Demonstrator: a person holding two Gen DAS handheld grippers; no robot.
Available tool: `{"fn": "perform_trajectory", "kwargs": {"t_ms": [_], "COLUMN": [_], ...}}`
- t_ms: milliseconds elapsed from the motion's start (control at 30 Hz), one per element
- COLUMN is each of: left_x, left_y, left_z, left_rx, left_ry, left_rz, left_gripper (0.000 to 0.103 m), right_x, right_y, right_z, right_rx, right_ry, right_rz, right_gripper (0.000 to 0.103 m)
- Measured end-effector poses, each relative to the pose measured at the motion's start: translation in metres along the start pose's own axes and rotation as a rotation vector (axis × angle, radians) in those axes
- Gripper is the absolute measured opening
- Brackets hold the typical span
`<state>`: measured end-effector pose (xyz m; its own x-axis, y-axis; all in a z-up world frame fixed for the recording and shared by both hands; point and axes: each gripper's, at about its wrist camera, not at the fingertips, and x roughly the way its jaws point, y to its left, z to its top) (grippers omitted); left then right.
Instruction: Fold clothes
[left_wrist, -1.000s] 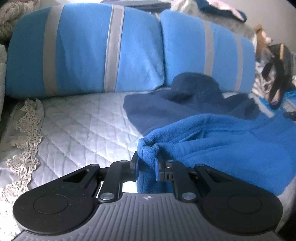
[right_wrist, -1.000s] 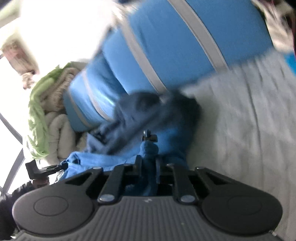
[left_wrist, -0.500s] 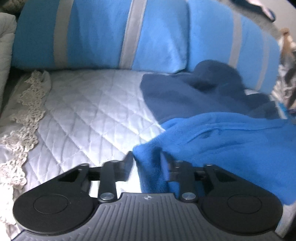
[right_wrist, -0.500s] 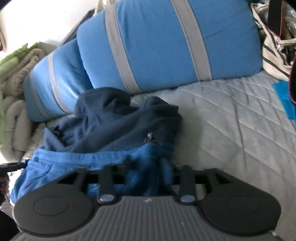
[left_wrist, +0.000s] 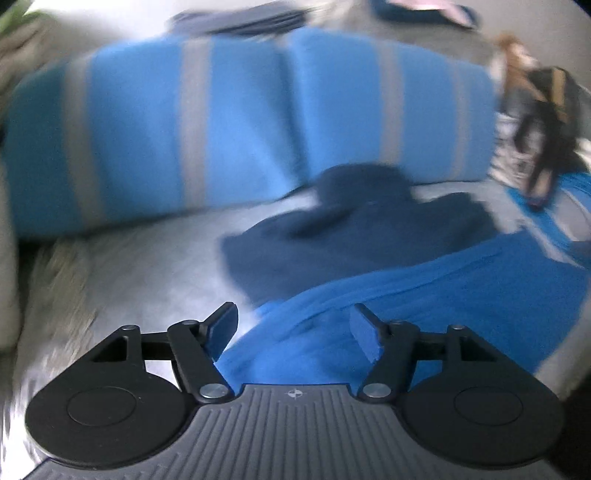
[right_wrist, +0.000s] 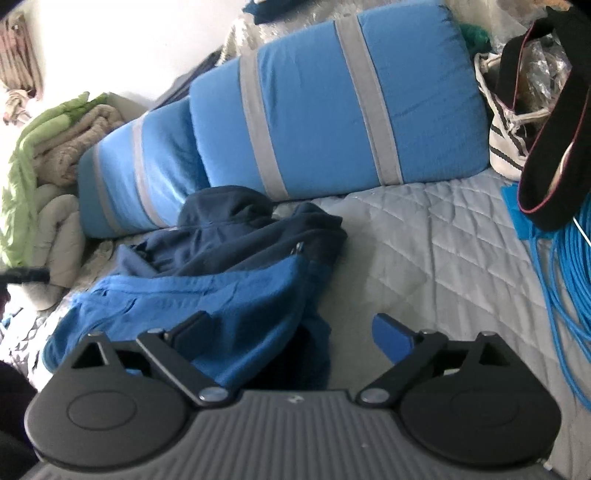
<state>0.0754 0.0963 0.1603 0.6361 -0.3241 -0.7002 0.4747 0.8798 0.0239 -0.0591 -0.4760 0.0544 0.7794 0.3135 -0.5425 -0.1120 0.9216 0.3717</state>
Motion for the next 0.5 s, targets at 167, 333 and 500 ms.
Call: {"fn": "perform_trajectory", "kwargs": {"t_ms": [167,333,500], "left_x": [0.011,0.066,0.135], "left_y": [-0.091,-0.187,-0.252], "left_z": [0.049,0.077,0.092], "left_rx": [0.123,0.232,0.254], "left_ry": [-0.031,-0.003,0.034], "left_rz": [-0.183,-0.326,-0.456], "left_gripper": [0.067,0.067,0.067], "right_x": [-0.013,-0.012,-0.006], "right_y": [0.006,0.012,0.007], "right_z": [-0.02,-0.034,-0.042], "right_rx": [0.009,0.054,0.144], "right_ry": [-0.027,-0.047,-0.052], "right_rz": [0.058,0.091,0.155], "right_gripper": [0.098,0.098,0.096]}}
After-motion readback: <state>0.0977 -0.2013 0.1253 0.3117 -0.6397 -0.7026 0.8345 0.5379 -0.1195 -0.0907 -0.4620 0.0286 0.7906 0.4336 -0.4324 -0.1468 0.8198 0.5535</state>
